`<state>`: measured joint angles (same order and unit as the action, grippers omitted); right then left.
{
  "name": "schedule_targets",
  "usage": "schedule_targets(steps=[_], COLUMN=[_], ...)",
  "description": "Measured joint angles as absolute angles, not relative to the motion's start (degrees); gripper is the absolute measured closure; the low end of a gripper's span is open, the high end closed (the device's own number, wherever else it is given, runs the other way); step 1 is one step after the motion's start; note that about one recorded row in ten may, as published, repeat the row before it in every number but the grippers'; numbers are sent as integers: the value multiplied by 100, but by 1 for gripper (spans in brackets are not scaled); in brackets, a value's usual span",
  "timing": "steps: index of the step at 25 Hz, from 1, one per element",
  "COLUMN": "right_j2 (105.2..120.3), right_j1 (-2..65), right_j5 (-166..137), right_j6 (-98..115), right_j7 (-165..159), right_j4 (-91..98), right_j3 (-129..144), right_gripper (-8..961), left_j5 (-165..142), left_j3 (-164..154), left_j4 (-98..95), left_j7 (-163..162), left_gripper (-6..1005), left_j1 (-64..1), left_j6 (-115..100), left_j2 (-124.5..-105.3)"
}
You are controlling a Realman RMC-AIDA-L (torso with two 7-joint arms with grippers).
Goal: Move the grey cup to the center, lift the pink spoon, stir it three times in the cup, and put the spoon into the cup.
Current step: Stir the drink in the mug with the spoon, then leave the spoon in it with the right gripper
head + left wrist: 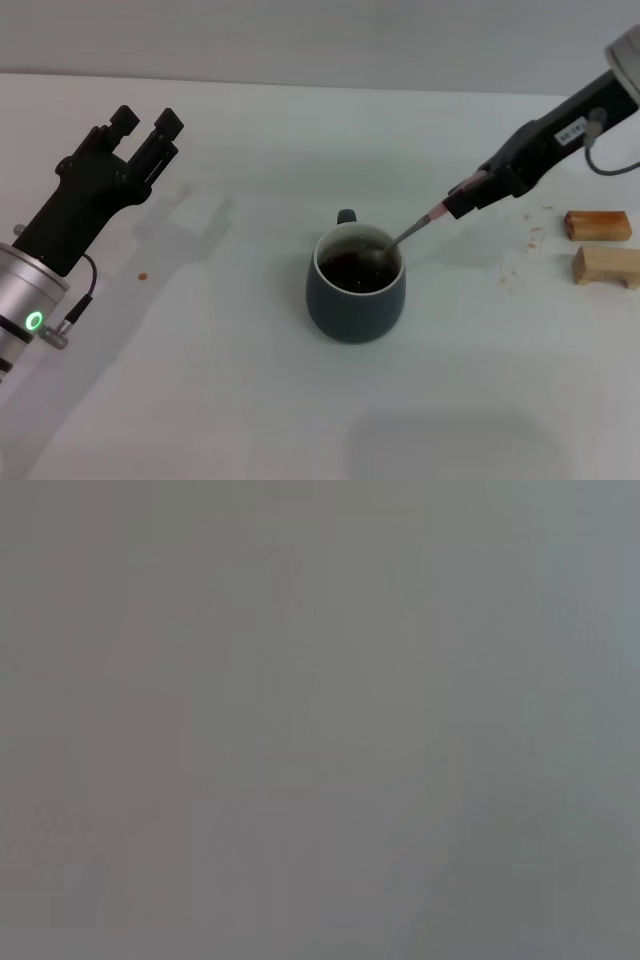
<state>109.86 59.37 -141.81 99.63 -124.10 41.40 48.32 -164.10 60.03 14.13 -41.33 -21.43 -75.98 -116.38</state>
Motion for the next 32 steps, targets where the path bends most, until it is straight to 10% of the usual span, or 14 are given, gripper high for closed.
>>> schedule_targets(steps=[32], right_j2=[11189], right_j1=[6181], right_j5=[-14176], right_j6=[9887], right_j7=[-12392], right_j4=[4057], right_j3=[5311], right_gripper=[802], left_j5=[-16409], left_j3=[6022], left_j4=[1349], left_j7=[-4157], left_gripper=[305], left_j1=[-2420], left_j6=[-7241], left_j2=[-11661])
